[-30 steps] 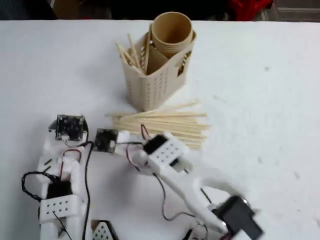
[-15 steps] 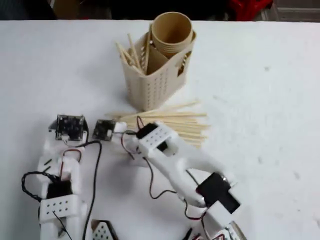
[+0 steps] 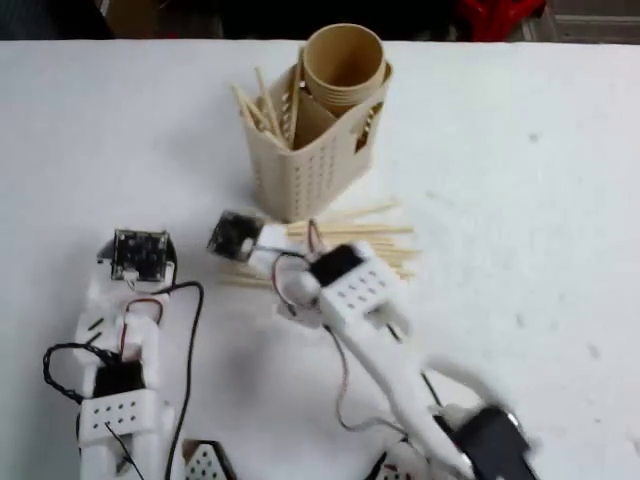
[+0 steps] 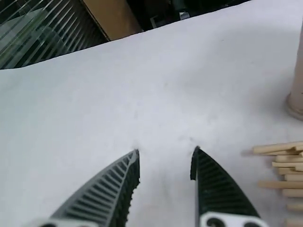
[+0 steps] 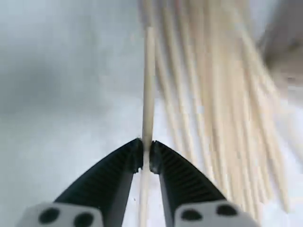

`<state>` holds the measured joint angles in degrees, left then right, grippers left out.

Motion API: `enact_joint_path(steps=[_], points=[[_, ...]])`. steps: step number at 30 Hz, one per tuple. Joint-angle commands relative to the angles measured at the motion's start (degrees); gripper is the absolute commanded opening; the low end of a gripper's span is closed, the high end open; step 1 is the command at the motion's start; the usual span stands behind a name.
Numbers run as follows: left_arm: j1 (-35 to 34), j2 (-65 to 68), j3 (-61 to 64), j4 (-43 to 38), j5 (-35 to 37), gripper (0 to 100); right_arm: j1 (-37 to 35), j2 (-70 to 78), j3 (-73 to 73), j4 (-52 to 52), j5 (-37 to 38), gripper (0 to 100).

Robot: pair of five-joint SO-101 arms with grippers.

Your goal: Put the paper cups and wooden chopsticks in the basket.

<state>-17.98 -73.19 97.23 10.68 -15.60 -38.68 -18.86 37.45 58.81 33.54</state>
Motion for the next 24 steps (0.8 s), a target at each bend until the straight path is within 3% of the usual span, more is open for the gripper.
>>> enact_joint_path(steps=[1, 6, 10, 20, 24], points=[[-0.48, -0.92, -0.18, 0.18, 0.44, 19, 1.45, -14.37, -0.18, 0.66, -6.77, 1.6], [-0.40, -0.92, -0.18, 0.18, 0.44, 19, 2.15, -26.51, -5.36, -0.22, -13.63, 1.6], [-0.40, -0.92, -0.18, 0.18, 0.44, 19, 4.70, -25.80, -16.79, -3.74, -18.11, 1.6], [-0.40, -0.92, -0.18, 0.18, 0.44, 19, 6.55, -1.98, -41.41, -26.77, -20.13, 1.7], [-0.40, -0.92, -0.18, 0.18, 0.44, 19, 6.81, 6.90, -51.96, -28.70, -20.13, 1.7]])
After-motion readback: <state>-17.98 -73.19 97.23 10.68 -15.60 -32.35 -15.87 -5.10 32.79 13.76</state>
